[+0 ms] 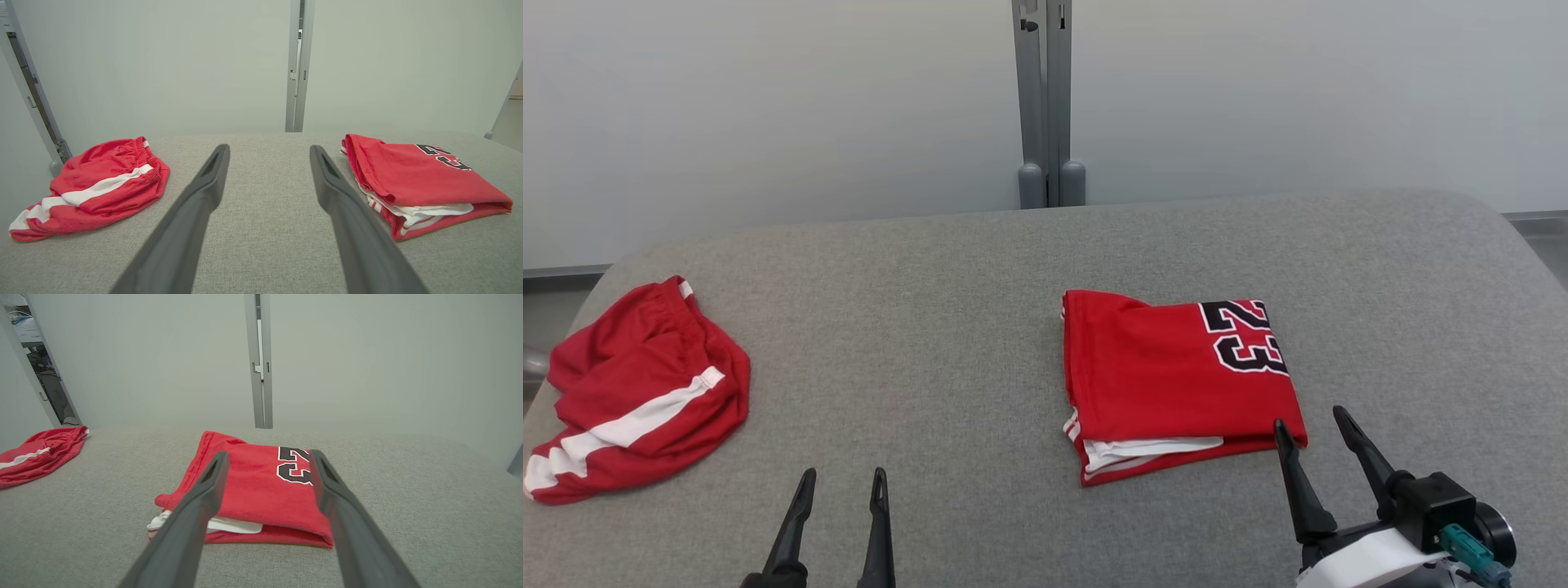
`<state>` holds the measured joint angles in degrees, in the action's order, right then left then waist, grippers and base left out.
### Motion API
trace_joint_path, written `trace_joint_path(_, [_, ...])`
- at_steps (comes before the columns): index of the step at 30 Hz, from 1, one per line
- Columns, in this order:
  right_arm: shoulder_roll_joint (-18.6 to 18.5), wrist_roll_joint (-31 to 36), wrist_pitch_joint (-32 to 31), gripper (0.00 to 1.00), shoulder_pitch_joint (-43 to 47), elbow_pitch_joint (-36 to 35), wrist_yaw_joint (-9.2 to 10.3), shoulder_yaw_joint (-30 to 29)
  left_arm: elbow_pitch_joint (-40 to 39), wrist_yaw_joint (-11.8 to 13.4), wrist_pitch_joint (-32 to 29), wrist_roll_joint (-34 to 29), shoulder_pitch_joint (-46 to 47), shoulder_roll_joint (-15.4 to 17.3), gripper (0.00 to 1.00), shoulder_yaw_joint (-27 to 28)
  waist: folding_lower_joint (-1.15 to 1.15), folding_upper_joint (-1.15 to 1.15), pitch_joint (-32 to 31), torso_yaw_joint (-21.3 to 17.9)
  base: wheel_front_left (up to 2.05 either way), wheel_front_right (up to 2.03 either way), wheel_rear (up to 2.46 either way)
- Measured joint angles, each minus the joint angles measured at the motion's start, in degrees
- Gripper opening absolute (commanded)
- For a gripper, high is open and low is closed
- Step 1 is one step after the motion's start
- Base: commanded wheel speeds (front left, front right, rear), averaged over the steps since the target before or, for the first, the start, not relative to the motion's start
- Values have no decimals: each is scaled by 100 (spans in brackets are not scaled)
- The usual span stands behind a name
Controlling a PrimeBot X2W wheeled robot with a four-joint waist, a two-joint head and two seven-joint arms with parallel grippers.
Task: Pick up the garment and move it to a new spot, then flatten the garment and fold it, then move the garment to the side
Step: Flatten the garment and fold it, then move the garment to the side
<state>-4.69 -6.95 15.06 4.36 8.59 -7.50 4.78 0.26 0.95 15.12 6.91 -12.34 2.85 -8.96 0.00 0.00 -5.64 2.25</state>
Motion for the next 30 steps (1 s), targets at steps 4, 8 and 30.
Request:
trace_joint_path(4, [27, 10, -1, 100, 15, -12, 0, -10, 26, -3, 0, 1, -1, 0, 100, 1, 0, 0, -29, -6, 0, 0, 0])
trace_joint_path(8, [40, 10, 0, 100, 29, -12, 0, -23, 57, -13, 0, 3, -2, 0, 100, -3, 0, 0, -57, -4, 0, 0, 0])
trace_joint_path(30, [92, -36, 0, 100, 102, -2, 0, -10, 188, -45, 0, 21, -8, 0, 100, 34, 0, 0, -96, 36, 0, 0, 0])
